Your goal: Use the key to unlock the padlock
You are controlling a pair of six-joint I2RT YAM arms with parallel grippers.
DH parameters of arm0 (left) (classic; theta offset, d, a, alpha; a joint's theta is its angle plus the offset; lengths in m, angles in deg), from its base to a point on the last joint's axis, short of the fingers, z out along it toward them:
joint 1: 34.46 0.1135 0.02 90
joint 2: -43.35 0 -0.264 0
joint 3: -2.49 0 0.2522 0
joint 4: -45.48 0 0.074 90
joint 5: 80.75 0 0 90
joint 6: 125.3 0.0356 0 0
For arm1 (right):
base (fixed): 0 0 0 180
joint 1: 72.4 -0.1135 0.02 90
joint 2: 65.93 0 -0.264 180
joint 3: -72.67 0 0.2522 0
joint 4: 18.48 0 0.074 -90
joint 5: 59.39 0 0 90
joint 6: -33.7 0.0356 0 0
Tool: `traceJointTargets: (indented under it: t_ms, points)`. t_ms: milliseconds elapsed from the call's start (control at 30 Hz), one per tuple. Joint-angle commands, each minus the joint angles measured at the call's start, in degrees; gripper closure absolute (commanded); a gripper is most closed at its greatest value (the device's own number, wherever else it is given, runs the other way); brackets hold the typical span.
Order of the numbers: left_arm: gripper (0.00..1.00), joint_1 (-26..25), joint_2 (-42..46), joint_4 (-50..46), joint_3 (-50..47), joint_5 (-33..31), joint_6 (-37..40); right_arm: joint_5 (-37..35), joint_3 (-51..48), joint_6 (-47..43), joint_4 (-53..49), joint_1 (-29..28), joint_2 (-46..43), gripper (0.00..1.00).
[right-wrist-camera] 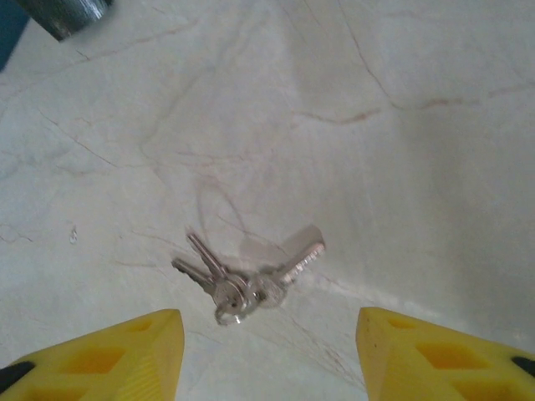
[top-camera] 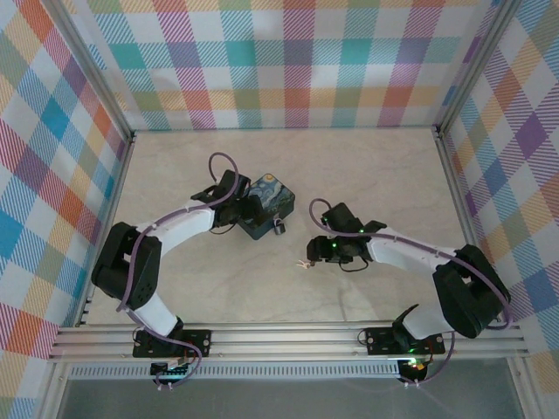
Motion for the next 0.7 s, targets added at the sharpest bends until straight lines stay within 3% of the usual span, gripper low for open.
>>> traceJointTargets:
  t_ms: [0, 333, 667]
  points:
    - [0.2, 0.7, -0.87, -0.98, 0.98, 1.31, 4.31, 0.13, -1.89, 3.61, -0.69, 0.66, -0.65, 0.48]
    - [0.14, 0.22, 11.51, -12.25, 0.74, -0.36, 4.7, 1.95, -1.16, 10.4, 6.55, 0.58, 6.19, 0.63]
    - [0.13, -0.01, 21.67, -13.0, -6.13, 1.06, 3.55, -0.22, 5.08, 12.79, 3.7, -2.64, 14.92, 0.62]
